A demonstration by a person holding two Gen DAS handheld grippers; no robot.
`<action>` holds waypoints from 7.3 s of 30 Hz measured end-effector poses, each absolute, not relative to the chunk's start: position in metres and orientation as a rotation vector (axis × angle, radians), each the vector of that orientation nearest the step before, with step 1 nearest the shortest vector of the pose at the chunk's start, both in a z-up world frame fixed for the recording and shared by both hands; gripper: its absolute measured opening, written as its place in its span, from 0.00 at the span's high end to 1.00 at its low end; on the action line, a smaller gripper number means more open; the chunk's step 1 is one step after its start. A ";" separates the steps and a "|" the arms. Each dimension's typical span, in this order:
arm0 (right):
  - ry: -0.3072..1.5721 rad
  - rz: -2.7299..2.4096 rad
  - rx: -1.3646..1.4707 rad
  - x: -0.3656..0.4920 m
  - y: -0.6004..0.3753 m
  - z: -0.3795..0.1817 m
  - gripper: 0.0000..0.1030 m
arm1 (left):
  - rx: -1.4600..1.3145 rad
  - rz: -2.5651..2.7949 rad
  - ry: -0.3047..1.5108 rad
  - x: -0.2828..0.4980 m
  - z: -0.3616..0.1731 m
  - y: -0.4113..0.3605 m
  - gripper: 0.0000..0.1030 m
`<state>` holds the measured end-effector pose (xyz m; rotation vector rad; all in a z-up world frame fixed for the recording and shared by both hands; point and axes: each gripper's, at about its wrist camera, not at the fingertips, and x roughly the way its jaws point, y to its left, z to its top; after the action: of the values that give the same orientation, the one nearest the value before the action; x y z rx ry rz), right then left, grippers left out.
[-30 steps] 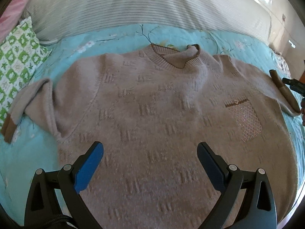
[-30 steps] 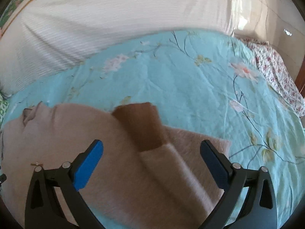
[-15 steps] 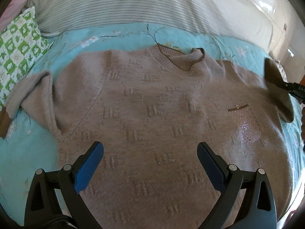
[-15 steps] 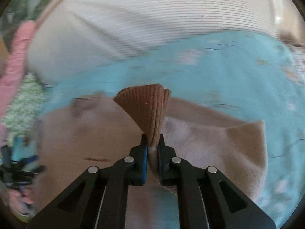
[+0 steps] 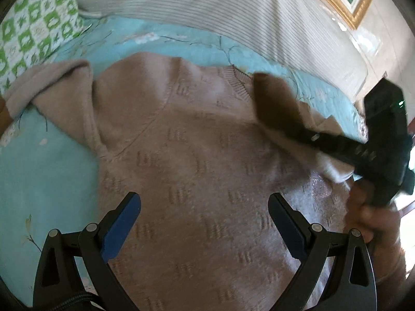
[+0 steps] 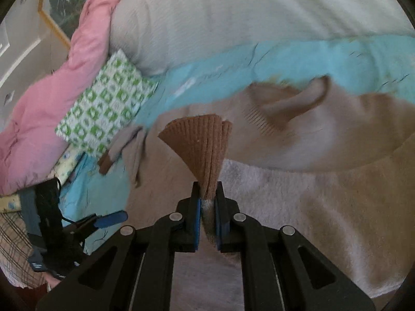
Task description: Fold small clothes
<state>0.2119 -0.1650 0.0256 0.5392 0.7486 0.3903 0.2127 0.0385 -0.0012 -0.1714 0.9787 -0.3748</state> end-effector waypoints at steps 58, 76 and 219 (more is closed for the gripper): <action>0.719 0.044 0.357 0.214 -0.365 0.040 0.41 | 0.178 -0.489 0.822 0.326 0.041 0.012 0.30; 0.929 0.202 0.040 0.309 -0.351 -0.015 0.92 | 0.439 -0.586 1.001 0.427 -0.022 -0.033 0.94; 0.646 -0.005 0.701 0.144 -0.350 0.003 0.95 | -0.523 -0.223 0.828 0.244 -0.017 0.099 0.76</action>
<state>0.1443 -0.3499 0.0031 0.7015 0.6457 -0.0049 0.2440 0.0991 -0.0173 -0.5227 0.8278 -0.2232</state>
